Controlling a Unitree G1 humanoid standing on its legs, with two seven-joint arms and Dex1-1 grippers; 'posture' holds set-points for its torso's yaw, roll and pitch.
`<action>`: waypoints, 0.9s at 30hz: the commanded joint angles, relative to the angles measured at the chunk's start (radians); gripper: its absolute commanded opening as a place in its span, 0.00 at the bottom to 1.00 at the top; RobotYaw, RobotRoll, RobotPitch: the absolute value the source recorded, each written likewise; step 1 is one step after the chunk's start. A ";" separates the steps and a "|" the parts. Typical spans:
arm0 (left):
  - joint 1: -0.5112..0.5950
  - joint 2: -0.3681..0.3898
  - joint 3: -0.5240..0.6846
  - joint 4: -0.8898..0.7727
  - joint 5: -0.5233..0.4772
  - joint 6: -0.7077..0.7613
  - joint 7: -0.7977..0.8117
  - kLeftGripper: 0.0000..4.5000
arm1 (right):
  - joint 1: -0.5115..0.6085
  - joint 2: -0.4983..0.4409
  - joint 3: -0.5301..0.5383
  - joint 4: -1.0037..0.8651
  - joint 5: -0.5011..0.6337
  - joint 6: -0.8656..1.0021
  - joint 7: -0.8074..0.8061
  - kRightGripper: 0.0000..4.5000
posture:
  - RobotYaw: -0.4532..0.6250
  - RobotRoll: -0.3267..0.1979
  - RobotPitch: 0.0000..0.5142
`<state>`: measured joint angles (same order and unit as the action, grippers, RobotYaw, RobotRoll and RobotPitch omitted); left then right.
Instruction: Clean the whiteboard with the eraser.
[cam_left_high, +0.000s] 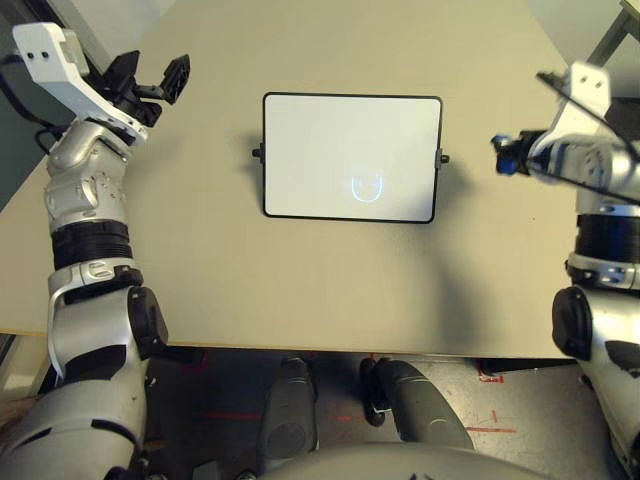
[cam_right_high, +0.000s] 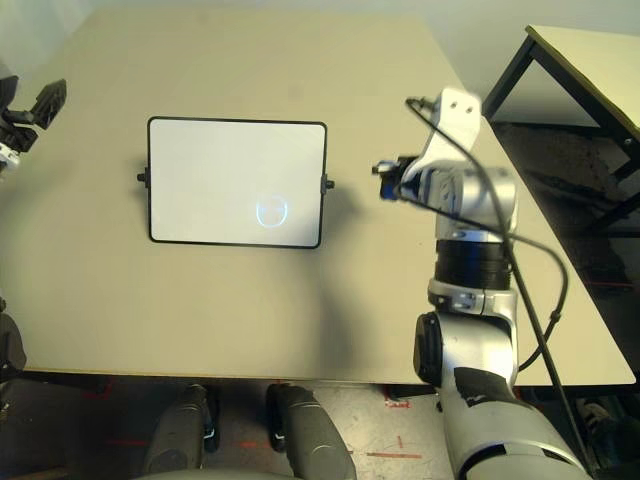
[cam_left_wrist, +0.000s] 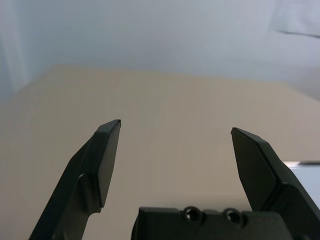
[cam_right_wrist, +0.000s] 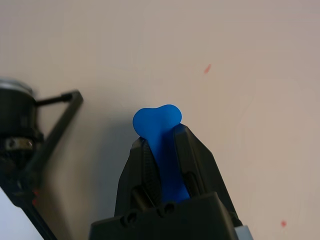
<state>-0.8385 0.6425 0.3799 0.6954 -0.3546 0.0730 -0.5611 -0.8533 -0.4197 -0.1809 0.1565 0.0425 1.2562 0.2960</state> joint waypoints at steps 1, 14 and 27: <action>0.036 -0.008 0.011 0.043 0.006 -0.018 0.016 1.00 | 0.048 0.022 0.015 -0.007 0.008 0.025 -0.029 0.13 | 0.42 0.62 0.29; 0.098 -0.053 -0.005 0.021 0.002 -0.008 0.051 1.00 | 0.099 0.078 0.025 -0.027 0.034 0.064 -0.069 0.29 | 0.43 0.62 0.24; 0.059 -0.088 -0.035 -0.004 0.008 0.030 0.058 1.00 | 0.067 0.052 -0.088 -0.066 0.110 0.034 -0.059 0.99 | 0.39 0.62 0.27</action>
<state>-0.7661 0.5615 0.3580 0.7044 -0.3552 0.0857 -0.5058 -0.7685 -0.3546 -0.2350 0.1050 0.1294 1.2926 0.2330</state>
